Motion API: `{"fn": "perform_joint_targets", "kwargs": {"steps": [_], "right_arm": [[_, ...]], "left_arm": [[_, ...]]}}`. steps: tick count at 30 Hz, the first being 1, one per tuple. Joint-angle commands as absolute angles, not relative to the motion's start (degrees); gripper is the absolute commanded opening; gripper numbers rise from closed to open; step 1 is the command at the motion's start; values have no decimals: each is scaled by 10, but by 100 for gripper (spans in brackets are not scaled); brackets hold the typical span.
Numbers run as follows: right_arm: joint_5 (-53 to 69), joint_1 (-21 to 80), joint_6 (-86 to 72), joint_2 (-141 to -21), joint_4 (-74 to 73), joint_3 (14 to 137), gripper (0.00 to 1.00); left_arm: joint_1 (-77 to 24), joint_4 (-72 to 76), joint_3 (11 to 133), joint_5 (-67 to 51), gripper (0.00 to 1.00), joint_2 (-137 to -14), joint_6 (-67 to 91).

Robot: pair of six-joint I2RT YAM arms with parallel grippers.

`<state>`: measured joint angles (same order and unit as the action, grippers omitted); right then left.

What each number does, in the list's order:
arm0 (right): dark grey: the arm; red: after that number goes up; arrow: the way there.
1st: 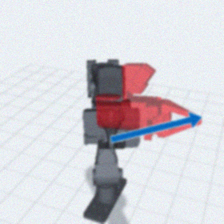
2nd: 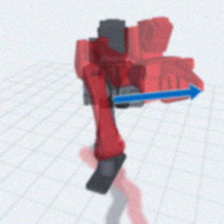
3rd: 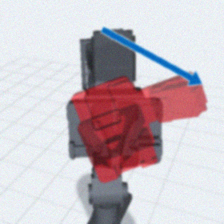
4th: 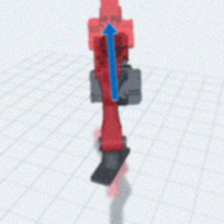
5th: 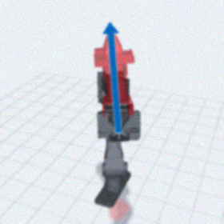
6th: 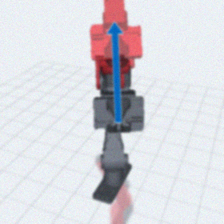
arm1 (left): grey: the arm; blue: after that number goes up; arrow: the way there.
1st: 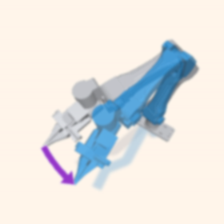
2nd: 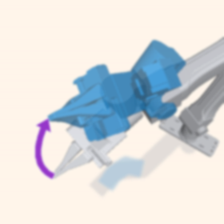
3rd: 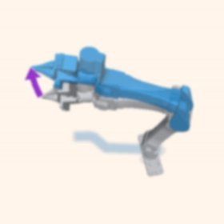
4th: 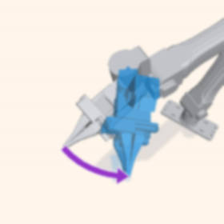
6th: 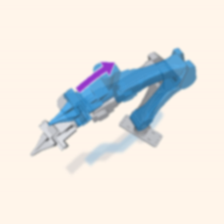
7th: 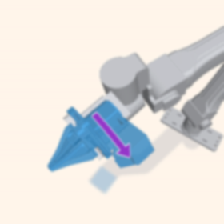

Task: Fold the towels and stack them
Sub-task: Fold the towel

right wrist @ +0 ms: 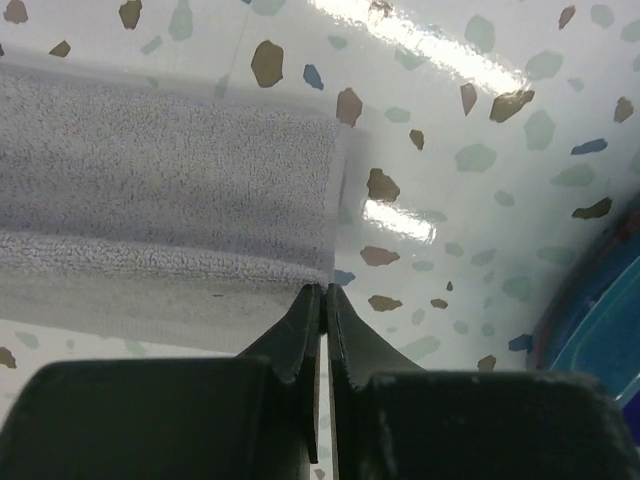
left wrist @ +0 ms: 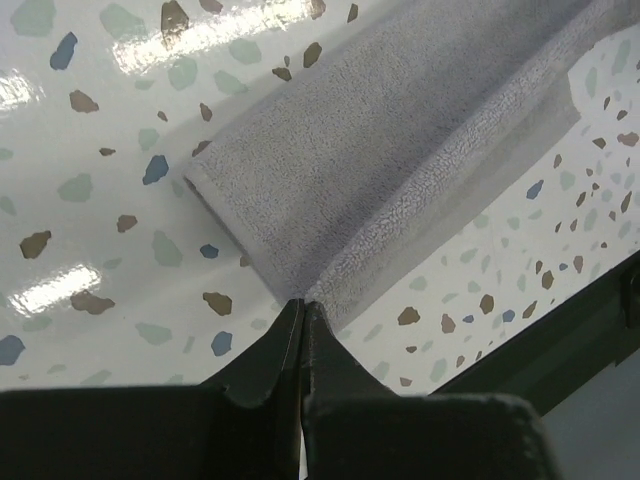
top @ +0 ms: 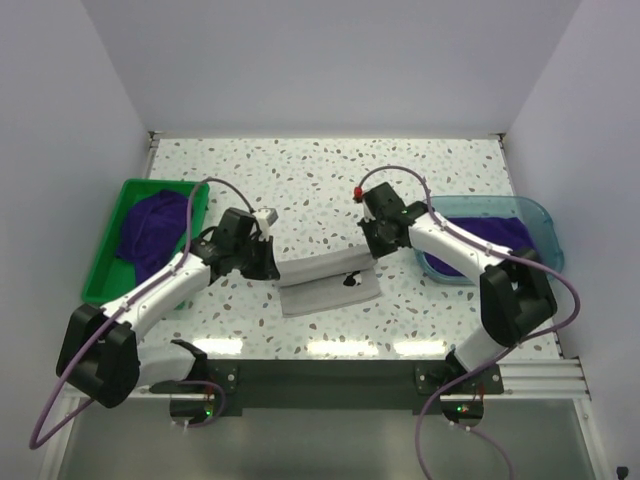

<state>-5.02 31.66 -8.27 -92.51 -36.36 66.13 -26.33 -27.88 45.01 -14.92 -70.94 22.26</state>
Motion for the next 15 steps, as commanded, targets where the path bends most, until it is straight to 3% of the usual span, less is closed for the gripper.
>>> {"fn": "perform_joint_targets", "kwargs": {"steps": [1, 15], "right_arm": [[-76, 306, -111, -881, -376, 638, 0], [-39, 315, -136, -832, -381, 599, 0]], "left_arm": [[-264, -301, 429, -141, 0, -697, 265], [-267, -327, 416, -141, 0, -693, 273]]}}
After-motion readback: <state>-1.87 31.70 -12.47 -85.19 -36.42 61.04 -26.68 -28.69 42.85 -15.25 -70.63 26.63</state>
